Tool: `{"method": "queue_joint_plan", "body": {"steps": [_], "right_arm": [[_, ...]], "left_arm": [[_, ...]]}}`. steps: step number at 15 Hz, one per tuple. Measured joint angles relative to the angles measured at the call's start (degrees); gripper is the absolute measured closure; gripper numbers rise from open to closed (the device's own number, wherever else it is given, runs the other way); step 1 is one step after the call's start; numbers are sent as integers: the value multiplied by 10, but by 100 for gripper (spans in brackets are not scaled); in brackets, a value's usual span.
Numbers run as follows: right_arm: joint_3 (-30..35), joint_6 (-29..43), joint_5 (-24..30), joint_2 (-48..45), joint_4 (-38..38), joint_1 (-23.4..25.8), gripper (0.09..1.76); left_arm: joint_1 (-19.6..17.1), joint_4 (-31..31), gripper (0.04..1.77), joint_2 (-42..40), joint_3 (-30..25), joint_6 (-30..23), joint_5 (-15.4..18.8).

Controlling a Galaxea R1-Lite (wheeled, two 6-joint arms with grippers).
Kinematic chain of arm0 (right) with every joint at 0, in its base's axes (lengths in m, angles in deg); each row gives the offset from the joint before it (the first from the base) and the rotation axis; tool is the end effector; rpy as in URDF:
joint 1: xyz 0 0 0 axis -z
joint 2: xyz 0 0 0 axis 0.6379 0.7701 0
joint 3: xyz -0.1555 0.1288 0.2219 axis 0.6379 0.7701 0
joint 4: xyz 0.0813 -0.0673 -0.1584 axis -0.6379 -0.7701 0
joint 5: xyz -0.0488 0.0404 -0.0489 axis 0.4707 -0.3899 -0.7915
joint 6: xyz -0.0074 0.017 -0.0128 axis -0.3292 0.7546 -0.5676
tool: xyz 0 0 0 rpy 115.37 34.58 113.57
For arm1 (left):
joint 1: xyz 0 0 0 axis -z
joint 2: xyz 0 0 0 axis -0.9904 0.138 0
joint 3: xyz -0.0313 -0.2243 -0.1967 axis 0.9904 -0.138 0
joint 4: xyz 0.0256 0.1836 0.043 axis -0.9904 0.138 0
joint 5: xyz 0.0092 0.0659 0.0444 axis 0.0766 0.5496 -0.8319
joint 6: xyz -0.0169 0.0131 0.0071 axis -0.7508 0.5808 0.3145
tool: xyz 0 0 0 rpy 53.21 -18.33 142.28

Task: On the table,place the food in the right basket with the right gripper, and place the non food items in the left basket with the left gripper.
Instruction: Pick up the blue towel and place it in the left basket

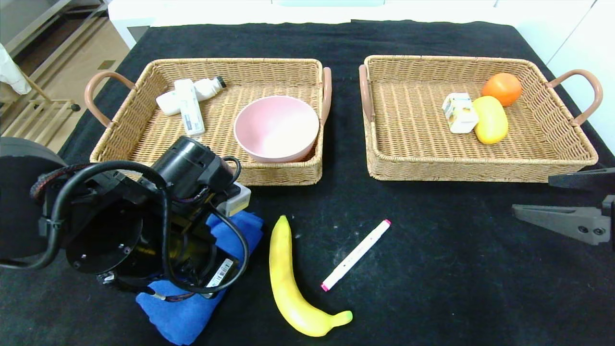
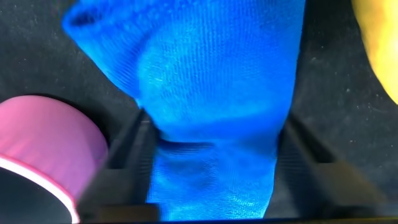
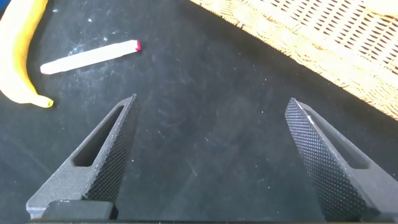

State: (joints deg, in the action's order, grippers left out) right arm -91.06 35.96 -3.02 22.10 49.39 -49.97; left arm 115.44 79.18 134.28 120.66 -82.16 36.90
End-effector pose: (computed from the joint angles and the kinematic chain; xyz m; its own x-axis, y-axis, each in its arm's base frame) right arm 0.1706 0.0385 0.2820 0.7934 0.4717 -0.3847 -0.5356 0.8413 -0.0730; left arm 0.2208 -0.1368 0.2106 0.5817 -0.0018 -0.8134 0.3828 0.8829 0.2718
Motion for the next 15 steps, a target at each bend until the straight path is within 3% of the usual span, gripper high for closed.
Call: {"method": "queue_joint_plan", "body": {"steps": [3, 5, 15], "right_arm": [[0, 0, 0, 0, 0, 0, 14], [0, 0, 0, 0, 0, 0, 14], [0, 0, 0, 1, 2, 1, 14]], "left_arm": [[0, 0, 102, -1, 0, 0, 2], [0, 1, 152, -2, 0, -1, 2], [1, 3, 152, -10, 2, -5, 4]]}}
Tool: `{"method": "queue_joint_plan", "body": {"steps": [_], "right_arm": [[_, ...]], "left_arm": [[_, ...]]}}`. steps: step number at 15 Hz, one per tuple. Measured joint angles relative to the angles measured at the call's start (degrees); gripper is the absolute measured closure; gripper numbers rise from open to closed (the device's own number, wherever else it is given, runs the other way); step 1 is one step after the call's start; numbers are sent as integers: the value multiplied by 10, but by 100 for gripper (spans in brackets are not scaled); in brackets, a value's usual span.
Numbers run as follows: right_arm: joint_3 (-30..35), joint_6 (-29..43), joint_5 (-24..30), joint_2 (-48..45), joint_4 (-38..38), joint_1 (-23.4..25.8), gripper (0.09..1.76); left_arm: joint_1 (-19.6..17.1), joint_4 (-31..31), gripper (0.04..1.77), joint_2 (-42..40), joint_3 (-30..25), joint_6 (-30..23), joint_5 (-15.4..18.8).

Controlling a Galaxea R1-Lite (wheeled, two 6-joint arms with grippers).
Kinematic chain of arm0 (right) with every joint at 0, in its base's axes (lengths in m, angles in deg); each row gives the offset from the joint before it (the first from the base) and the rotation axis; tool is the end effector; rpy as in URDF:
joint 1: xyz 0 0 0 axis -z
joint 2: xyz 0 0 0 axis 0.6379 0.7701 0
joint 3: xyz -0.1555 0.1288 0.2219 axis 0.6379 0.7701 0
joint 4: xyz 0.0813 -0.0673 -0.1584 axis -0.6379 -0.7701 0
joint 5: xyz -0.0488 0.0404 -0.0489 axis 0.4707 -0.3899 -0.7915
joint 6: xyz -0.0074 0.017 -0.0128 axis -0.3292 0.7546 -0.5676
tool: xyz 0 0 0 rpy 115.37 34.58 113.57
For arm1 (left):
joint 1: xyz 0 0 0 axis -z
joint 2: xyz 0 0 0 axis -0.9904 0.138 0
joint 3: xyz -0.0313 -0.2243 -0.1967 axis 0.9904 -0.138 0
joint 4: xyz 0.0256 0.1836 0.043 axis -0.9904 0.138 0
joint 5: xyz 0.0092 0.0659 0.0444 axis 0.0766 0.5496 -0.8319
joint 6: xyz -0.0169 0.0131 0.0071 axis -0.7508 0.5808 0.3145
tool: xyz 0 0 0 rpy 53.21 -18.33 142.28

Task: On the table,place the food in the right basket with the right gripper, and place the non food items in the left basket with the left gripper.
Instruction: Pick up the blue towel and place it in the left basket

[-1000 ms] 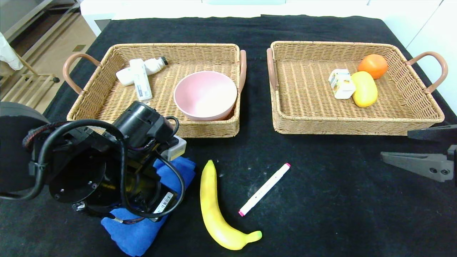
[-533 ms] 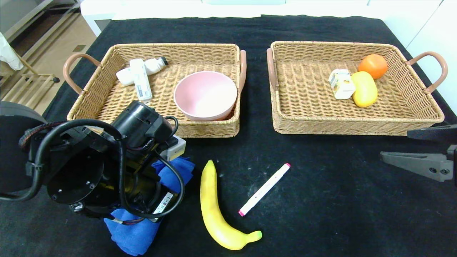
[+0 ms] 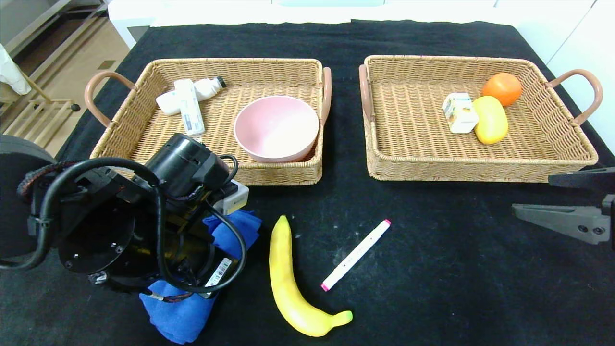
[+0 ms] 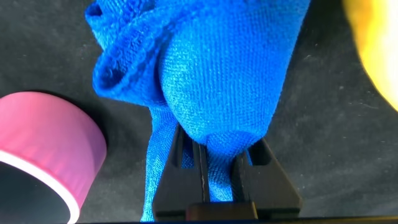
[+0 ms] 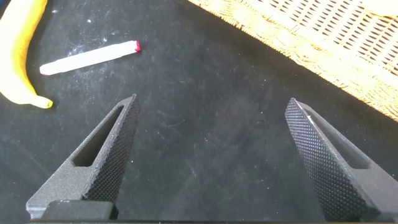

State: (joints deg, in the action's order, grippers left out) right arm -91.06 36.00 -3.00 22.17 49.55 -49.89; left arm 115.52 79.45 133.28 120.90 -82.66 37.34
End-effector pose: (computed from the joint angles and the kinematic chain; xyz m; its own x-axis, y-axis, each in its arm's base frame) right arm 0.1711 0.0383 0.2821 0.7945 0.4710 -0.3833 -0.5344 0.8421 -0.0728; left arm 0.2174 -0.1352 0.2159 0.5901 -0.0170 -0.8071 0.3786 0.8888 0.2581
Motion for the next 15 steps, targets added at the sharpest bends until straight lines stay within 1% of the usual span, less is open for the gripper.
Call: {"method": "queue_joint_plan", "body": {"steps": [4, 8, 10, 13, 15], "right_arm": [[0, 0, 0, 0, 0, 0, 14], [0, 0, 0, -4, 0, 0, 14], [-1, 0, 0, -7, 0, 0, 14], [-1, 0, 0, -9, 1, 0, 14], [-1, 0, -1, -10, 1, 1, 14]], "left_arm": [[7, 1, 152, -24, 20, 2, 2], [20, 3, 152, -53, 64, 5, 1], [21, 10, 152, -61, 99, 7, 1], [19, 35, 152, -63, 171, 7, 0], [10, 41, 152, -56, 216, 11, -1]]}}
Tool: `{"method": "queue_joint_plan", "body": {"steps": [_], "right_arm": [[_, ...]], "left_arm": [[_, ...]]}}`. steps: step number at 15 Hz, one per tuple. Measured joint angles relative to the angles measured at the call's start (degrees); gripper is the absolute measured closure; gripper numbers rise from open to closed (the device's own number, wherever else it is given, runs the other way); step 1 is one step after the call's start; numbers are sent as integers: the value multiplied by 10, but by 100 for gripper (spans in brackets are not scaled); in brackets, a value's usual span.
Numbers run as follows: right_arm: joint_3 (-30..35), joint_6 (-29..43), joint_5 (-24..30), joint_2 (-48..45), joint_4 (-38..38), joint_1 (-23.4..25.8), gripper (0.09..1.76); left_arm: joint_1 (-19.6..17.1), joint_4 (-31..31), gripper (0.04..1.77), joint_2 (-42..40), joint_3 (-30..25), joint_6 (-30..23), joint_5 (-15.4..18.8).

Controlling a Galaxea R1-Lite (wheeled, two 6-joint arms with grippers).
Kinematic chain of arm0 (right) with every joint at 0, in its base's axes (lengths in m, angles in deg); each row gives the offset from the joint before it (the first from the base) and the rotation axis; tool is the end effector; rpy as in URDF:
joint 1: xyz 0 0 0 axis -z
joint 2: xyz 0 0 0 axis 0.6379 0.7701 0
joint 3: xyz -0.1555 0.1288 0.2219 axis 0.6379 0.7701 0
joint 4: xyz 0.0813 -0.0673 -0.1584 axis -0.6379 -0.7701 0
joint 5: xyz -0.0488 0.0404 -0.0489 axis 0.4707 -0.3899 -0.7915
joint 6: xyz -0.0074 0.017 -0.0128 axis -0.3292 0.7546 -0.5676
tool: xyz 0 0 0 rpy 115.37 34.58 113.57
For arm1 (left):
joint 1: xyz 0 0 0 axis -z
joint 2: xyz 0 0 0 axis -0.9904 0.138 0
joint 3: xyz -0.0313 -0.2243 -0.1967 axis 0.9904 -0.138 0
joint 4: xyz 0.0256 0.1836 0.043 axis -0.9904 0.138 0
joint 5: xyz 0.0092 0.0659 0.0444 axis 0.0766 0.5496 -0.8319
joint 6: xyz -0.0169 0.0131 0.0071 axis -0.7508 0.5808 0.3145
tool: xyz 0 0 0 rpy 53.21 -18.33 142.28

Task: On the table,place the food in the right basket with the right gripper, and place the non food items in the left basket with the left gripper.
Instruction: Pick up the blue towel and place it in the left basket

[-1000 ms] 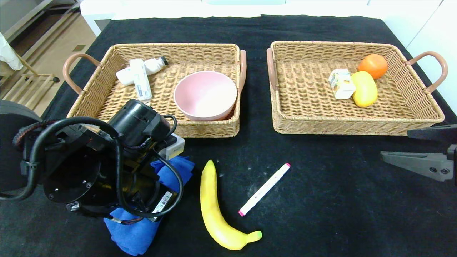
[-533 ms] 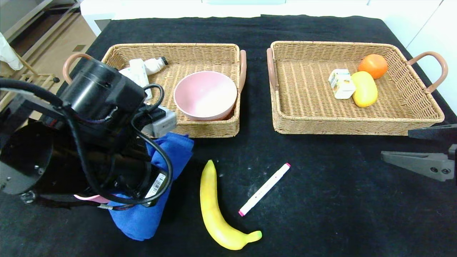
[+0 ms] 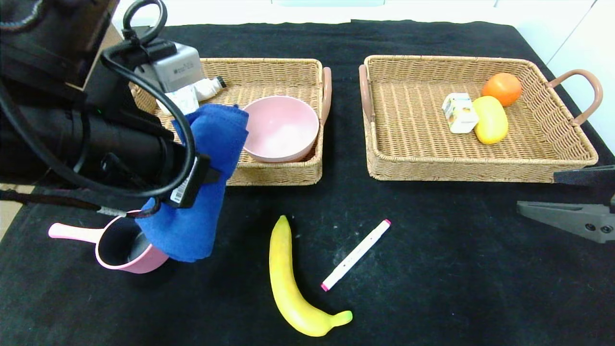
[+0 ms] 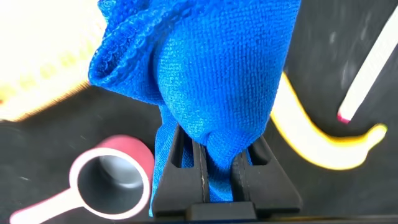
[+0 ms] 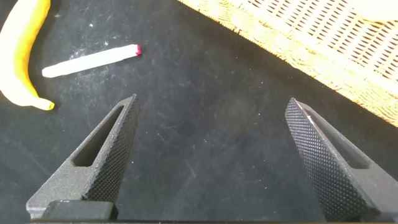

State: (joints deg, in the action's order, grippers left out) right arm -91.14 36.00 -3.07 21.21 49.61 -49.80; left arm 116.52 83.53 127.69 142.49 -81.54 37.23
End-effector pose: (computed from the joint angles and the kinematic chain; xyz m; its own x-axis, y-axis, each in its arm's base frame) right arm 0.1665 0.0372 0.2854 0.8029 0.4700 -0.3667 -0.5306 0.8438 -0.0804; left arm 0.1970 -0.1266 0.3302 0.8183 -0.1819 -0.5452 0.3298 0.9255 0.1862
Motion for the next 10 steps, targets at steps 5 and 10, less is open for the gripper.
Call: {"method": "queue_joint_plan", "body": {"steps": [5, 10], "right_arm": [[0, 0, 1, -6, 0, 0, 14], [0, 0, 0, -9, 0, 0, 14]], "left_arm": [[-59, -6, 152, 37, 111, 12, 10], [-129, -93, 152, 90, 176, 16, 63]]}}
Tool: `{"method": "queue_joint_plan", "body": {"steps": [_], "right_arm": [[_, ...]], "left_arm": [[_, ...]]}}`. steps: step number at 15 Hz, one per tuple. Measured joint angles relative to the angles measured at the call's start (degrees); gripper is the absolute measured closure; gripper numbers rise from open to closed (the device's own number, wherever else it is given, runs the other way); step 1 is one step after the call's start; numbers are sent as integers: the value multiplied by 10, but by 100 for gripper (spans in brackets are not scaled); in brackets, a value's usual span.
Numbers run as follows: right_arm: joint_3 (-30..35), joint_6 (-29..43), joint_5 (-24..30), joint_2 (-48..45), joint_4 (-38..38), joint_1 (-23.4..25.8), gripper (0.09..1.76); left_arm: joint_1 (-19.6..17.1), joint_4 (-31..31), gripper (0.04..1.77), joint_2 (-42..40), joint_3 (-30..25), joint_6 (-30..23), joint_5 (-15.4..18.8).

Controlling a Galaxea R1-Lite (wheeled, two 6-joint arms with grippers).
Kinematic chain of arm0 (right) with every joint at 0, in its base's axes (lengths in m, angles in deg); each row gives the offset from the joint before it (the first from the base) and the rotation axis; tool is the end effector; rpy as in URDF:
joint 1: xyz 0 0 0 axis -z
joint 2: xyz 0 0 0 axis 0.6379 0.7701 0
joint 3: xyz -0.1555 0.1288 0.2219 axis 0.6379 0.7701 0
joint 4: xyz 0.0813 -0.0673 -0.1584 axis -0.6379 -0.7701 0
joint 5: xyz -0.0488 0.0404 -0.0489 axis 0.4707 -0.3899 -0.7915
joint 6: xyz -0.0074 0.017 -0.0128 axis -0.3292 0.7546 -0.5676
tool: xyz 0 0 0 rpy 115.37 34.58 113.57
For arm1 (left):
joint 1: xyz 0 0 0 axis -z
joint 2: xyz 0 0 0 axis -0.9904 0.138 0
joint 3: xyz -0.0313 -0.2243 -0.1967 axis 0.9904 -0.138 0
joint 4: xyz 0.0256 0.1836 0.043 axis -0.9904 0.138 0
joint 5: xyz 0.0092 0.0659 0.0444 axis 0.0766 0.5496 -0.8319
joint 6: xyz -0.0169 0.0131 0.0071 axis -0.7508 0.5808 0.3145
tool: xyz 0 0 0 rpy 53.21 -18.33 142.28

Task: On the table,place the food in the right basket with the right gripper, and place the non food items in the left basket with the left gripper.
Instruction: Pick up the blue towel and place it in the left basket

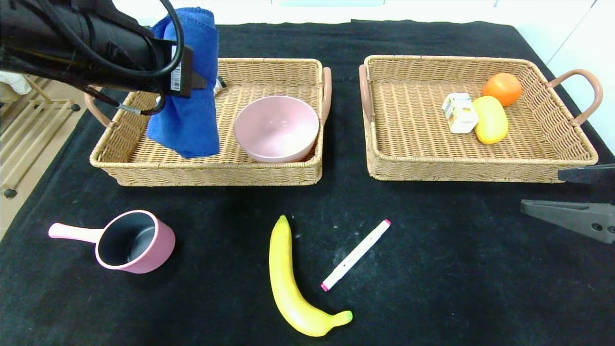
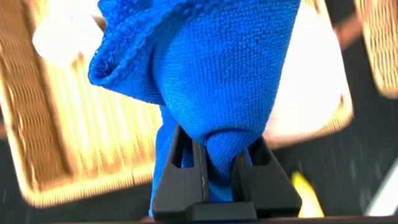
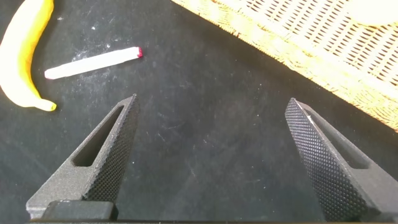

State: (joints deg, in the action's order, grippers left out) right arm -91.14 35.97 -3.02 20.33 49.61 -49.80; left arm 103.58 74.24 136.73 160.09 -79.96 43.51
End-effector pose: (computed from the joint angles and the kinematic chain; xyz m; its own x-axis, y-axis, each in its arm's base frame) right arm 0.1622 0.0365 0.2880 0.8079 0.4717 -0.3532 -0.5302 0.8435 -0.0864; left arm 0.2629 -0.0986 0.3813 0.9455 -0.1500 -0.2890 0.1842 0.9783 0.0951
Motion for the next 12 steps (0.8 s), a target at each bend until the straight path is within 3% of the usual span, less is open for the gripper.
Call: {"method": "queue_joint_plan", "body": {"steps": [7, 12], "right_arm": [[0, 0, 0, -2, 0, 0, 14], [0, 0, 0, -2, 0, 0, 14]], "left_arm": [[-69, -139, 152, 64, 3, 17, 47], [-115, -212, 152, 111, -3, 20, 106]]}}
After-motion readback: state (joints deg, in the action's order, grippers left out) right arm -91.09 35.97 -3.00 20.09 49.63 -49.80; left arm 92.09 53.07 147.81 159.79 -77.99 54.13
